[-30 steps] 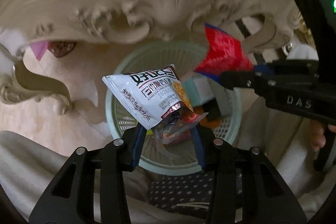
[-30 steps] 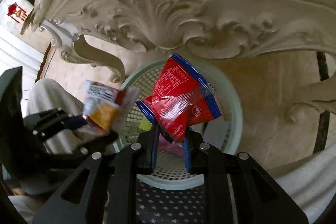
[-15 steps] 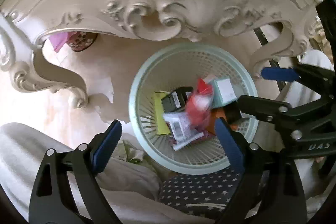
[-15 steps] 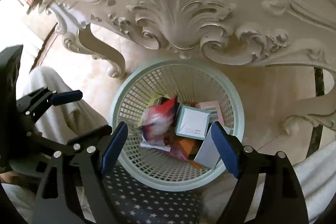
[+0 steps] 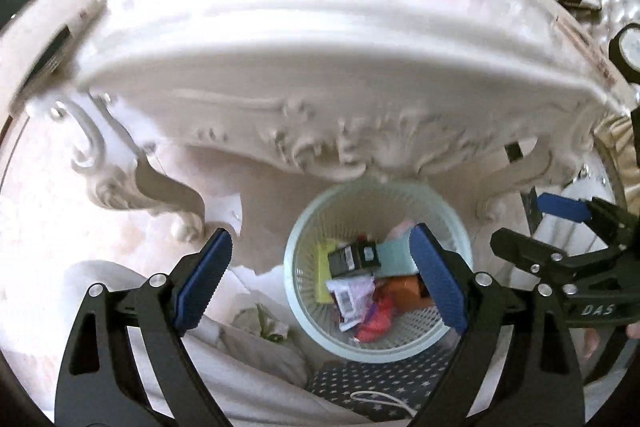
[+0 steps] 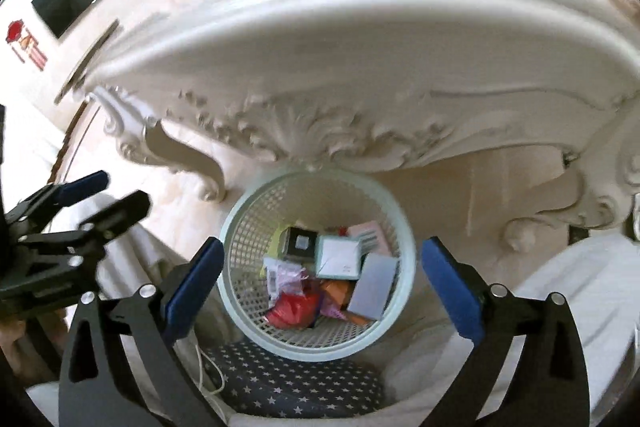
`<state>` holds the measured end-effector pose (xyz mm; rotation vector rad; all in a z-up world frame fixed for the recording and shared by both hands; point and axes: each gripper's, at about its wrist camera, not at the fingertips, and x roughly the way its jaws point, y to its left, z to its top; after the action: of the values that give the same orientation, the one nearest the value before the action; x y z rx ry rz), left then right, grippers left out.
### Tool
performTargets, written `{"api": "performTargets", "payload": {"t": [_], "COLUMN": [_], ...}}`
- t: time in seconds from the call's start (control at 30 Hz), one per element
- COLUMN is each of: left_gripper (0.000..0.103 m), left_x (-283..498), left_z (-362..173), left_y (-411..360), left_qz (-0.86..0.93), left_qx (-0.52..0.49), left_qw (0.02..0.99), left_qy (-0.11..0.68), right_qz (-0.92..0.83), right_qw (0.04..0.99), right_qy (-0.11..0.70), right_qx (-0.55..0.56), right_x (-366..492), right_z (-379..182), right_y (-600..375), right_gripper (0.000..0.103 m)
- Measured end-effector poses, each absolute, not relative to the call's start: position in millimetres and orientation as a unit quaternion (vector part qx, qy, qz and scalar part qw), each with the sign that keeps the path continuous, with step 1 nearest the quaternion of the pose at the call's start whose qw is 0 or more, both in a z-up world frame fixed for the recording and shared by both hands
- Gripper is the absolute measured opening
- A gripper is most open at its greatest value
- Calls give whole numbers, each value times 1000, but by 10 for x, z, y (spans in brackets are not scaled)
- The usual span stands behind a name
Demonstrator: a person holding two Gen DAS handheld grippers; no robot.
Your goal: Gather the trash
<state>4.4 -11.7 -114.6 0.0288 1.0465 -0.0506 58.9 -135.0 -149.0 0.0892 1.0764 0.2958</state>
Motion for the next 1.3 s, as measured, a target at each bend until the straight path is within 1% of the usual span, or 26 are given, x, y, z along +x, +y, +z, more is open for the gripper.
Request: {"api": "performTargets", "payload": {"t": [0.17,0.33,0.47,0.87,1.3], "left_gripper": [88,88,88,88,88], "left_x": [52,-36,-86,-282,-303], "left_z": [-811,-545,-430,-216,-207], "left_y": [-195,-255,-250,-221,-231], "left_qz": [-18,-6,2,13,7], "left_qx": [-1,3,-5,-7,-5], "left_qw": [876,886,892,907,907], "left_qy": [483,463,453,421,420], "right_qz": [108,91,92,83,81], "right_qw": [842,860,866,873,868], "right_qy": [527,500,489,479,488], "right_qx": [47,45,36,43,45], "right_x": [576,422,369,183,148], "right_z": [-1231,-918,-793,-690,-750], "right_y": [-1429,-1426,-1400,-1401,-1396], "right_gripper": [95,95,95,95,95]}}
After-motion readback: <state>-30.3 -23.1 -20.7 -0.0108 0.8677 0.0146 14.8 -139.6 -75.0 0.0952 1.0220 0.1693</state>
